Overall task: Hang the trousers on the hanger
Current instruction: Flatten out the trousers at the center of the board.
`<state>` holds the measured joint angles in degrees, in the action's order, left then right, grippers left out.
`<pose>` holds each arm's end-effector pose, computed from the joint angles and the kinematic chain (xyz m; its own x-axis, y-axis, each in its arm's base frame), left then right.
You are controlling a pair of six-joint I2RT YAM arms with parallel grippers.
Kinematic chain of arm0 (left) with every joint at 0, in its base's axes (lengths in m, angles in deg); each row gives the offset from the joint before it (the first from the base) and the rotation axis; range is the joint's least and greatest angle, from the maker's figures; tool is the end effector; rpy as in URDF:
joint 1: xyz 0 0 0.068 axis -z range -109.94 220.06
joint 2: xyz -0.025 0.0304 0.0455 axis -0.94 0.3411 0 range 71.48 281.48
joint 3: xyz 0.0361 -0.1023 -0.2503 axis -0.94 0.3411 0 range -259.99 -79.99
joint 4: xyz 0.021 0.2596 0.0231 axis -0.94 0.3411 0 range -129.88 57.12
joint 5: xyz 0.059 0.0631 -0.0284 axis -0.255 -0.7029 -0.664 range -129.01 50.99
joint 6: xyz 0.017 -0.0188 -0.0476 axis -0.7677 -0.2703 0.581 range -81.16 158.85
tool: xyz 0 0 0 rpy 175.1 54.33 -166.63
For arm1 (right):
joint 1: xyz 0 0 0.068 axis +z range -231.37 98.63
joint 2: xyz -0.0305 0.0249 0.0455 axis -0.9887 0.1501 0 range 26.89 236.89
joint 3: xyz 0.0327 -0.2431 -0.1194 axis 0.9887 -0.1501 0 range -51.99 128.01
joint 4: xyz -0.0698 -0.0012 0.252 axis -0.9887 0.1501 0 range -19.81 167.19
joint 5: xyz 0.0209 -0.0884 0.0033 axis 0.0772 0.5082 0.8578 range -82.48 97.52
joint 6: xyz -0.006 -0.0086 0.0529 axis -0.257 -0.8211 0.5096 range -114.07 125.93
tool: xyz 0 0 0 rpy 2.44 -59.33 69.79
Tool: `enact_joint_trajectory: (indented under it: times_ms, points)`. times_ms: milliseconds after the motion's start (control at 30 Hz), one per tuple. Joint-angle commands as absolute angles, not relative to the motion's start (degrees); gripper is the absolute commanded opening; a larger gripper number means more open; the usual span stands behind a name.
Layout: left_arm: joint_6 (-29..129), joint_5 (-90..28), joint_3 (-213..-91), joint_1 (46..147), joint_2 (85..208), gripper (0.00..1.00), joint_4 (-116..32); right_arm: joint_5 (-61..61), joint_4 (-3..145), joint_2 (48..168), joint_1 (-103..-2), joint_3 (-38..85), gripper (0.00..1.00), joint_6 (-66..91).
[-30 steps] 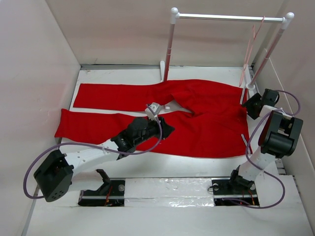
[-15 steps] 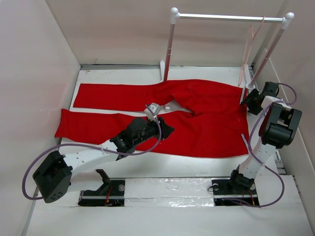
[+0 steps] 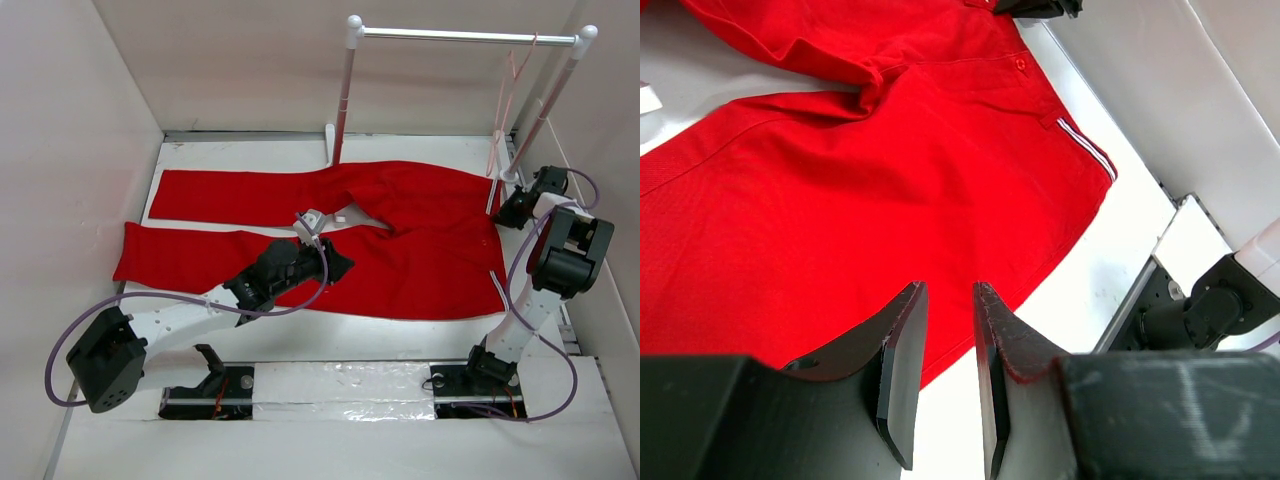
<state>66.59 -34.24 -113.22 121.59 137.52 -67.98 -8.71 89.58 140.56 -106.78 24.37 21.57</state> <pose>0.1596 -0.2058 0.2635 -0.4326 -0.2015 -0.8788 0.7124 0.5211 -0.4701 0.3805 -0.1698 0.1641 -0.6533 0.5970 -0.4656 0.4670 0.8018 0.3729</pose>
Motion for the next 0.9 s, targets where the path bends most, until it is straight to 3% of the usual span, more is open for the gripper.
enact_joint_trajectory:
  times_ms: [0,133,400,800,867]
  points:
    - [67.0,-33.7,-112.7,121.5,136.8,0.22,-71.1,-13.0,85.9,138.0,-106.9,23.0,0.00,22.3]
    - [67.4,-34.5,-113.2,121.5,137.4,0.22,-70.3,-13.9,76.9,133.1,-106.9,18.5,0.00,27.3]
    - [68.6,-37.3,-113.3,120.9,139.6,0.22,-69.9,-7.6,72.6,130.9,-106.9,19.6,0.00,28.9]
    - [69.0,-38.4,-113.6,117.0,142.1,0.23,-69.8,-6.6,72.8,138.7,-105.7,31.1,0.00,28.7]
    - [68.8,-40.9,-114.1,117.0,142.3,0.23,-68.7,-5.5,73.5,139.3,-105.2,33.0,0.10,29.1]
